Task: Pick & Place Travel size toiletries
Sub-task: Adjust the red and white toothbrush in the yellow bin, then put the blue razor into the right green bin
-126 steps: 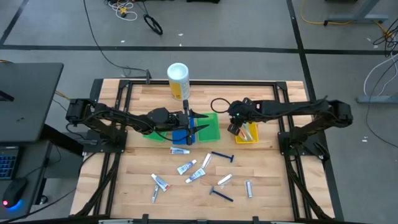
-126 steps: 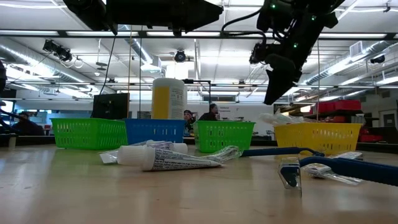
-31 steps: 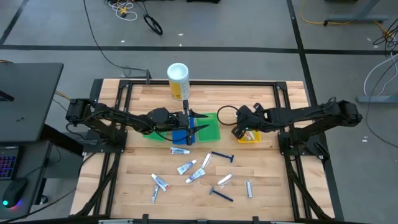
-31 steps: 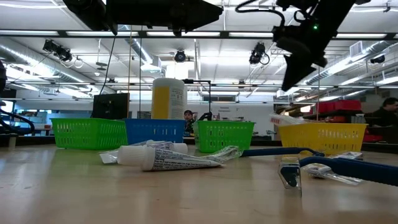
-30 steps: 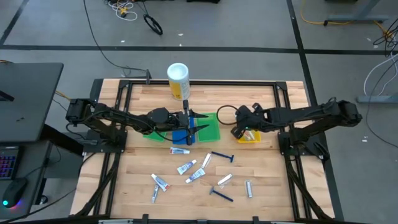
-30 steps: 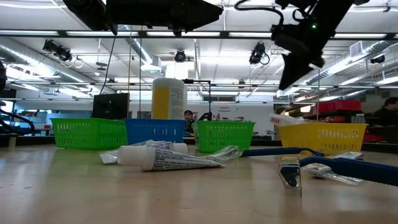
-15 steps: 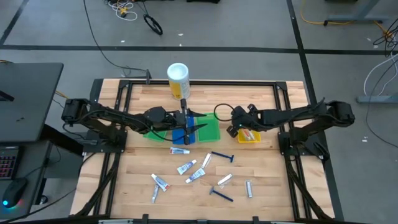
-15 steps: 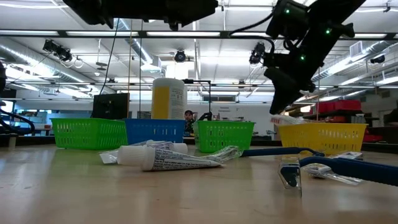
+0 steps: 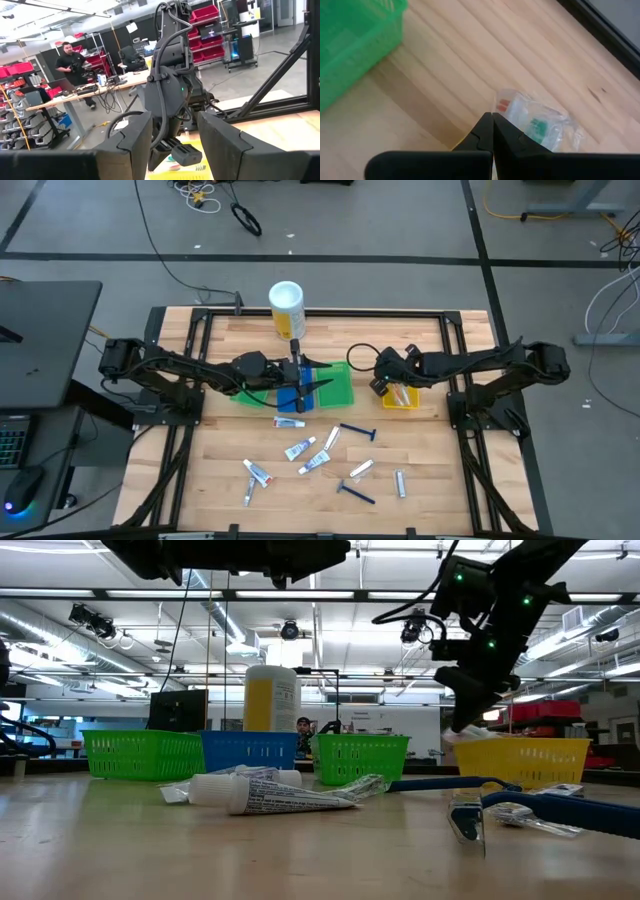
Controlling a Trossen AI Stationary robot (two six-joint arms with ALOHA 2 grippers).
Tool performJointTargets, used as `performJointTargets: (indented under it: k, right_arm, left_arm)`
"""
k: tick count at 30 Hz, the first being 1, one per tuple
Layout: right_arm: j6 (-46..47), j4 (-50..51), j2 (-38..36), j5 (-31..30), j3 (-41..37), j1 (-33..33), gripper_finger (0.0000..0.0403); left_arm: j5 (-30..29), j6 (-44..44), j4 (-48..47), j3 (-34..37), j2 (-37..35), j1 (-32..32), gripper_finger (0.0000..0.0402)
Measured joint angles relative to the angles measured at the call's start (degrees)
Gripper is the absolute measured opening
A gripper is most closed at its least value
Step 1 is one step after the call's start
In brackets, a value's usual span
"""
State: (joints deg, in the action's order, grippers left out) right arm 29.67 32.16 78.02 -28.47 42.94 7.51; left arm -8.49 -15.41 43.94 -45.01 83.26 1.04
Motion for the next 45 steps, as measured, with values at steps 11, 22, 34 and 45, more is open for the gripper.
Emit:
performJointTargets:
  k: [11,22,34,45]
  right_arm:
    - [-0.8,5.0,-3.5,0.5,6.4,-4.5,0.0]
    - [-6.7,0.8,-6.0,7.8,8.3,-17.1,0.0]
    - [-4.5,-5.5,-1.1,13.9,8.3,-23.7,0.0056]
    - [-3.6,-8.5,12.5,20.2,8.3,-23.7,0.012]
  left_arm:
    - [-1.1,0.0,-4.9,0.0,-2.9,0.5,0.0169]
    - [-5.9,6.4,-29.7,-0.1,-13.4,2.5,0.0169]
    - [-5.9,10.6,-35.3,0.0,-14.5,3.5,0.0169]
    - [-5.9,11.3,-41.3,-0.1,-20.4,3.5,0.0169]
